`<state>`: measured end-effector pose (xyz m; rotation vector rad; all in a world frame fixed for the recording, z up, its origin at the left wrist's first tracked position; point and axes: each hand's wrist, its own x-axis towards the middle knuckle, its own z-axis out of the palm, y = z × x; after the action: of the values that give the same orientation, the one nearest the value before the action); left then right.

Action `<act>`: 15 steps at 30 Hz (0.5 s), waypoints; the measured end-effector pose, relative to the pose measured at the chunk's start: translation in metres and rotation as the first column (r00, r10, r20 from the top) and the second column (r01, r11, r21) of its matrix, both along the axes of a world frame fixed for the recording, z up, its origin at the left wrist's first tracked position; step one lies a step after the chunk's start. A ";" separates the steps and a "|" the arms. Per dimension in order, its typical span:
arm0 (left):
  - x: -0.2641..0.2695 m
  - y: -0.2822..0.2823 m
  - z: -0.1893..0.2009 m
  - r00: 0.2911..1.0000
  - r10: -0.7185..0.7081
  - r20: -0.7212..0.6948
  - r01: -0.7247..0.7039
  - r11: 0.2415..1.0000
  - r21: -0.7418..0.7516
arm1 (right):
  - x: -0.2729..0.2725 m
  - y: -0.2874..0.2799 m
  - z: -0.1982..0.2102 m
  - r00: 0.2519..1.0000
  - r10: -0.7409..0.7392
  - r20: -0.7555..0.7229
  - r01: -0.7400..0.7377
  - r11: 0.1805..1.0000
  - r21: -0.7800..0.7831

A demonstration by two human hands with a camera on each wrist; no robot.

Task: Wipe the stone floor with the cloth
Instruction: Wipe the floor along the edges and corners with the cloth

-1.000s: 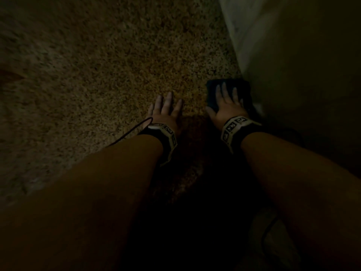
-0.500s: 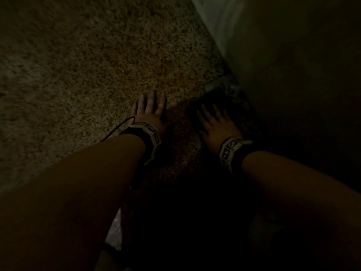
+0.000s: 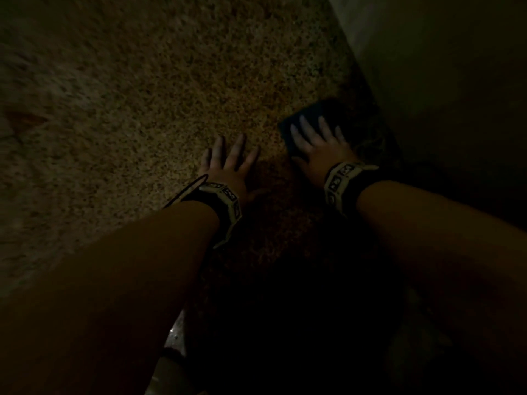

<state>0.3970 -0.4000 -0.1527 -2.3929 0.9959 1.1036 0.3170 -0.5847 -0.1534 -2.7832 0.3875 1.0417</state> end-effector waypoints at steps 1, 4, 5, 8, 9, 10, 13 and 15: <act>0.001 0.001 0.000 1.000 0.000 0.000 0.000 1.000 0.005 | 0.015 -0.002 0.001 1.000 -0.012 -0.009 0.012 1.000 0.011; 0.004 0.001 -0.002 1.000 0.003 -0.010 -0.003 1.000 0.026 | 0.046 -0.005 0.000 0.999 -0.024 -0.035 0.025 0.999 0.021; 0.005 0.001 -0.002 1.000 0.002 -0.014 -0.002 1.000 0.025 | 0.052 -0.005 -0.001 0.999 -0.027 -0.033 0.027 1.000 0.006; 0.004 0.004 -0.002 1.000 -0.001 -0.025 0.002 1.000 0.022 | 0.055 -0.001 -0.004 0.999 -0.041 -0.017 0.041 0.999 -0.016; 0.004 0.004 -0.002 1.000 0.000 -0.025 0.001 1.000 0.022 | 0.054 0.000 -0.003 0.999 -0.045 -0.015 0.045 0.999 -0.012; 0.005 0.004 -0.002 1.000 0.002 -0.024 -0.001 1.000 0.024 | 0.053 0.000 -0.002 0.999 -0.048 -0.022 0.047 0.999 -0.006; 0.005 0.003 -0.001 1.000 0.007 -0.024 -0.006 1.000 0.024 | 0.043 0.000 0.000 0.998 -0.003 -0.056 0.003 1.000 -0.011; 0.005 0.002 0.000 1.000 -0.006 -0.018 0.006 0.999 0.037 | 0.024 0.003 0.000 0.999 0.037 -0.033 -0.038 0.999 -0.029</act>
<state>0.4019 -0.3983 -0.1528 -2.3534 0.9787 1.1328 0.3406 -0.5813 -0.1531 -2.8129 0.3593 1.0999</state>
